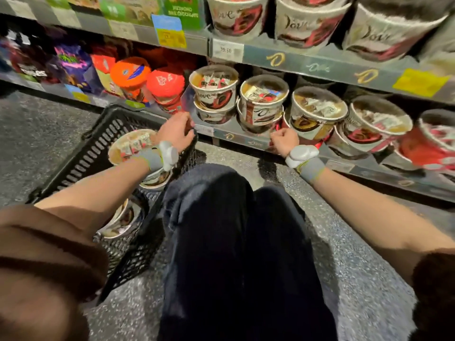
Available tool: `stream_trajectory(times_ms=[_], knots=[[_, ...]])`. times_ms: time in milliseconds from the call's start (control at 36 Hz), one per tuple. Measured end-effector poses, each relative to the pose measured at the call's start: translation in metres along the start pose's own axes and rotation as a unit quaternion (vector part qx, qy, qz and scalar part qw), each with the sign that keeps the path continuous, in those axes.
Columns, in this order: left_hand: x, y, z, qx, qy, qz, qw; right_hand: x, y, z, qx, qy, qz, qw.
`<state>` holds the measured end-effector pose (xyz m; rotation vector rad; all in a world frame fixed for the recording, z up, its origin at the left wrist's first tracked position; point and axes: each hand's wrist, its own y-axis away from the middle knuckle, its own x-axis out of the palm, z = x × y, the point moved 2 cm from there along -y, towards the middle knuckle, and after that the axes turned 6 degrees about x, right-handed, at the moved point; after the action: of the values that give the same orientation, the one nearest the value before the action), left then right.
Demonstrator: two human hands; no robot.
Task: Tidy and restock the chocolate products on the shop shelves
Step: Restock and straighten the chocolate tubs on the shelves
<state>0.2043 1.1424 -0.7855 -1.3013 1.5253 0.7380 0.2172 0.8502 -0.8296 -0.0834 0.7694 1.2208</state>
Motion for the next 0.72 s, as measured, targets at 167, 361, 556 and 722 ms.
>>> stream_trajectory(times_ms=[167, 361, 556, 722], knots=[[0.017, -0.019, -0.004, 0.018, -0.008, 0.017, 1.000, 0.004, -0.012, -0.024, 0.035, -0.060, 0.033, 0.997], [0.025, -0.028, -0.009, 0.044, -0.017, 0.021, 0.999, 0.012, -0.017, -0.043, 0.040, -0.096, 0.054, 0.993], [0.041, -0.039, -0.021, 0.046, -0.020, 0.045, 0.998, 0.012, -0.020, -0.059, 0.061, -0.116, 0.075, 0.989], [0.061, -0.052, -0.039, 0.023, 0.006, 0.059, 0.998, -0.006, -0.033, -0.082, 0.062, -0.142, 0.045, 0.987]])
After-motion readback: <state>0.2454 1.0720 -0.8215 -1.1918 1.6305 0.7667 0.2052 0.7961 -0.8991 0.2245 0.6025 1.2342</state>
